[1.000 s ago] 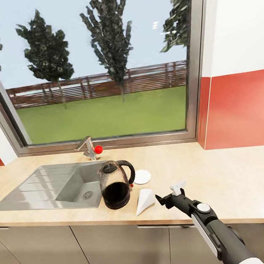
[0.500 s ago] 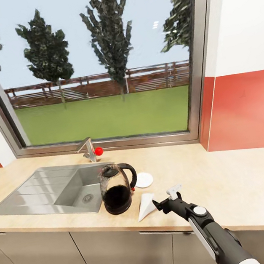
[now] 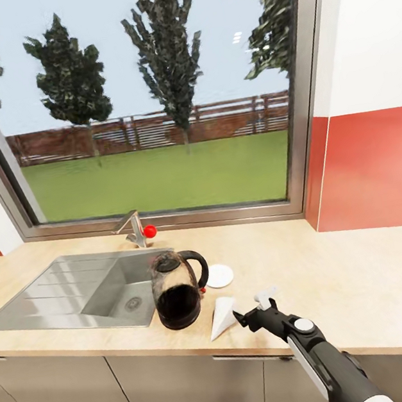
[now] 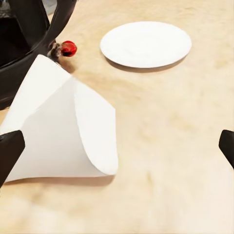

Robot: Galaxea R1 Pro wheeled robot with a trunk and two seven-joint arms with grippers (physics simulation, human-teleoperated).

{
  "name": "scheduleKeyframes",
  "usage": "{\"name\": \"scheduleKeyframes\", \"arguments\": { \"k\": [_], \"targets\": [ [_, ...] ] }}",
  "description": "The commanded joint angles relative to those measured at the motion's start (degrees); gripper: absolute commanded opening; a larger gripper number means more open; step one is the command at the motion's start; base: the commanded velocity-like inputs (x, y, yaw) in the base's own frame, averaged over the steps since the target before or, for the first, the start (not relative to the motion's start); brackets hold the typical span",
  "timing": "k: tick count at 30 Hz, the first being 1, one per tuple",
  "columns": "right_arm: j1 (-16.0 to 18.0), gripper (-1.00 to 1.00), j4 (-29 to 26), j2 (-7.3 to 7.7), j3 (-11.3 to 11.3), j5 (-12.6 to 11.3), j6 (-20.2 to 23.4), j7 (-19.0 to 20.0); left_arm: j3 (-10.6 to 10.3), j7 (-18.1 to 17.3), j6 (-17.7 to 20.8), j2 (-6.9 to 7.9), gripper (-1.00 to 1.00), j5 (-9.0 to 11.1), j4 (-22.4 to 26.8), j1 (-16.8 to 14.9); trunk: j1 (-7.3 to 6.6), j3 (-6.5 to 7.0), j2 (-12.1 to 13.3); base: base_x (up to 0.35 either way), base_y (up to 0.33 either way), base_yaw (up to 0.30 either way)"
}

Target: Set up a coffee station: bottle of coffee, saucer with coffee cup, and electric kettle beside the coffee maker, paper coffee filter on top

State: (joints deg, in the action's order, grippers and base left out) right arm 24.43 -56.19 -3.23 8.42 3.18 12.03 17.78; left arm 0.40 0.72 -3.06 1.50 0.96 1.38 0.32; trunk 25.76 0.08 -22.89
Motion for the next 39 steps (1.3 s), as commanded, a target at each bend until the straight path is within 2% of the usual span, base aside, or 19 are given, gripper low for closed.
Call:
{"name": "scheduleKeyframes", "arguments": {
  "k": [1,5,7,10,19,23,35,36,39],
  "targets": [
    [0.0,1.00,-0.1,-0.02,-0.1,0.3,0.3,0.2,0.0,0.1,-0.1,-0.01,1.00,0.1,0.0,0.0,0.02,-0.01,0.0,0.037,0.000,0.000],
    [0.0,1.00,0.0,-0.09,0.3,0.3,0.3,0.3,0.0,0.1,-0.1,-0.01,1.00,0.1,0.0,0.0,0.02,-0.01,0.0,0.010,0.000,0.000],
    [0.0,1.00,0.9,-0.09,3.2,0.3,0.2,0.2,0.0,0.1,-0.1,-0.01,1.00,0.1,0.0,0.0,0.02,-0.01,0.0,0.002,0.000,0.000],
    [0.0,1.00,0.0,-0.99,3.1,0.3,0.3,0.3,0.2,0.2,-0.1,0.06,1.00,0.4,0.1,0.0,0.02,-0.01,0.0,0.000,0.000,0.000],
    [0.0,1.00,-1.9,-0.96,3.0,0.4,0.3,0.2,0.2,0.2,-0.1,-0.01,1.00,0.4,0.1,0.0,0.02,-0.01,0.0,0.000,0.000,0.000],
    [0.0,1.00,-2.1,-0.24,3.0,0.4,0.3,1.2,0.2,0.2,-0.1,0.06,1.00,0.4,0.1,0.0,0.02,-0.01,0.0,0.000,0.000,0.000],
    [0.0,1.00,-3.4,3.64,2.9,0.5,0.5,5.0,0.2,0.2,-0.1,0.05,1.00,0.4,0.1,0.0,0.02,-0.01,0.0,0.000,0.000,0.000],
    [0.0,1.00,-3.4,4.22,2.9,0.5,0.5,15.8,0.2,0.2,-0.1,0.06,1.00,0.4,0.1,0.0,0.02,-0.01,0.0,0.000,0.000,0.000],
    [0.0,1.00,-3.4,4.63,2.8,0.5,0.5,16.8,0.2,0.2,0.0,0.05,1.00,0.4,0.1,0.0,0.02,-0.01,0.0,0.000,0.000,0.000]
  ]
}}
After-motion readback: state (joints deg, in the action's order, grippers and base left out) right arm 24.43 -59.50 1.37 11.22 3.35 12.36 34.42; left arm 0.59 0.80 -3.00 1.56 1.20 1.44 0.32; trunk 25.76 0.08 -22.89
